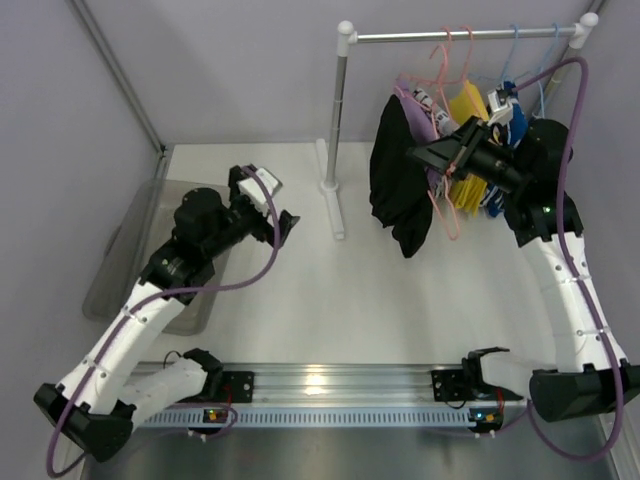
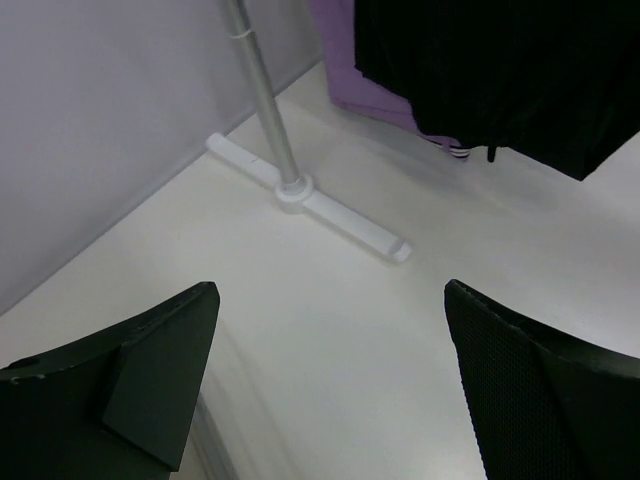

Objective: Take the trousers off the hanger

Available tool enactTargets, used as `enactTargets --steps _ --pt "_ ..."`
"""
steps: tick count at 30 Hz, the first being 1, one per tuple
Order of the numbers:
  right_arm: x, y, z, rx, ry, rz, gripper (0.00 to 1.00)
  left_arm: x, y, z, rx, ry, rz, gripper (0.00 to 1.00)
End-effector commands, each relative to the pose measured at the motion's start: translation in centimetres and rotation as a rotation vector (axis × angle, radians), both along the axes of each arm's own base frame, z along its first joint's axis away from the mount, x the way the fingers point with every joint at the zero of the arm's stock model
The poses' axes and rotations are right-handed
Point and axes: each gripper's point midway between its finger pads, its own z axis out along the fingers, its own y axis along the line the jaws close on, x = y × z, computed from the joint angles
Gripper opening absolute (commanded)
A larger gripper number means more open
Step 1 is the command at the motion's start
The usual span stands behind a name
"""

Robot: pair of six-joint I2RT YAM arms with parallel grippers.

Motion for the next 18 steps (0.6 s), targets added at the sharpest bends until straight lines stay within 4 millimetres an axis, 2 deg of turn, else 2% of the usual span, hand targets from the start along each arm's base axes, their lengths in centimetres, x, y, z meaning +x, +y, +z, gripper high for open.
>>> enactTargets --steps 1,2,3,5,6,9,12,13,15,16,18 --pt "-1.7 0.6 4.8 0.082 -0.168 -0.03 0.0 0.3 -1.8 2.7 -0.01 -0.172 0.071 0.99" --pt "-2.0 1.3 4.3 0.089 -0.148 -0.018 0.0 0.6 -1.9 2.7 -0.018 -0.168 0.113 0.99" --pt "-2.0 1.5 4.3 0.095 -0.142 -0.025 0.0 0.3 -3.5 2.9 -0.034 -0.164 0.088 0.99" --pt "-2.5 2.3 4.2 0.108 -0.123 -0.004 0.0 0.0 -4.9 3.0 -0.039 -0.149 0.087 0.99" --pt "-2.4 2.4 4.2 0.116 -0.119 -0.003 0.0 -0.8 -7.0 3.4 -0.054 -0.164 0.035 0.99" --pt "-2.5 2.8 4.2 0.139 -0.099 0.01 0.0 -2.7 -10.3 4.8 -0.117 -0.2 -0.052 0.99" --pt "-2.5 3.0 4.4 0.157 -0.081 0.02 0.0 -4.4 -13.1 4.0 -0.152 -0.187 -0.131 0.99" --pt "-2.5 3.1 4.5 0.163 -0.078 0.025 0.0 -4.7 -13.7 3.2 -0.152 -0.209 -0.16 0.99" --pt "-3.0 3.8 4.7 0.182 -0.067 0.052 0.0 -5.6 -14.7 3.0 -0.167 -0.258 -0.212 0.99" --pt "-3.2 4.1 4.9 0.188 -0.071 0.063 0.0 -5.6 -15.1 3.6 -0.186 -0.299 -0.216 0.99" --pt "-3.7 4.8 5.1 0.192 -0.073 0.089 0.0 -5.3 -16.1 2.9 -0.181 -0.295 -0.218 0.99"
